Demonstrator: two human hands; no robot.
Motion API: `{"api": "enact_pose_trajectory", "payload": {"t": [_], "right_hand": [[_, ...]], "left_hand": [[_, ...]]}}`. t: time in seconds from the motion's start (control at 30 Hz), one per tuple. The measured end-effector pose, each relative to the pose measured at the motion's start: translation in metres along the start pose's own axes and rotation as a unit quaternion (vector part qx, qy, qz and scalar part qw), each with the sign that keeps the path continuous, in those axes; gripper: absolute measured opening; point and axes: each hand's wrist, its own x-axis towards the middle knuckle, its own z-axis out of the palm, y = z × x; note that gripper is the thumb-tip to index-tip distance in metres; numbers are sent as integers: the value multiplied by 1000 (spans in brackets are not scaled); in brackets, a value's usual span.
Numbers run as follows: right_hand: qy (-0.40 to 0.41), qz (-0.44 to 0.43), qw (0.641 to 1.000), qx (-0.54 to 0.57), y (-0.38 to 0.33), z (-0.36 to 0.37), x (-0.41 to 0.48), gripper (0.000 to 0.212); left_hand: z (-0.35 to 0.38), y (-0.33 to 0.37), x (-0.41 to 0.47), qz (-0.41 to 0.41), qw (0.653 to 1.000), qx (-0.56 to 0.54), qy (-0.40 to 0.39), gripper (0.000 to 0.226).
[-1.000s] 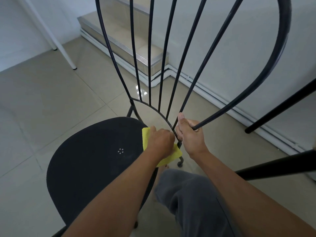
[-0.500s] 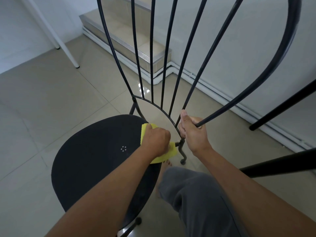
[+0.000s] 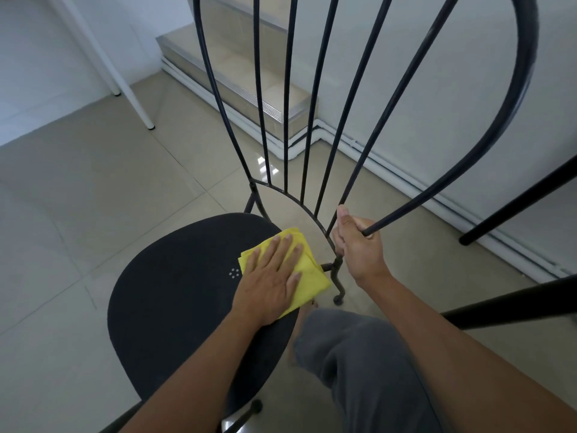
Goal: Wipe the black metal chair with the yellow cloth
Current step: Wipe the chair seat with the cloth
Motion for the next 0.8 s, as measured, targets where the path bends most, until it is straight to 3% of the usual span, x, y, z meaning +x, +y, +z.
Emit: {"api": "enact_pose_trajectory", "payload": {"t": [0.2,0.37,0.57,0.8], "right_hand": [[89,53,993,-59,6,9,-8,51],[189,106,973,-79,7,29,-28,18],[246,173,945,-129,22,55,-64,57],[163,295,926,-168,50,89,-92,78]], "left_hand": [[0,-48,-61,-97,995,6,9,64],[-2,-66,-98,-160,987,4,4,69],[-3,-69,-124,-197,980,-15,13,72],[-1,-72,-153,-231,973,-13,16,75]]}}
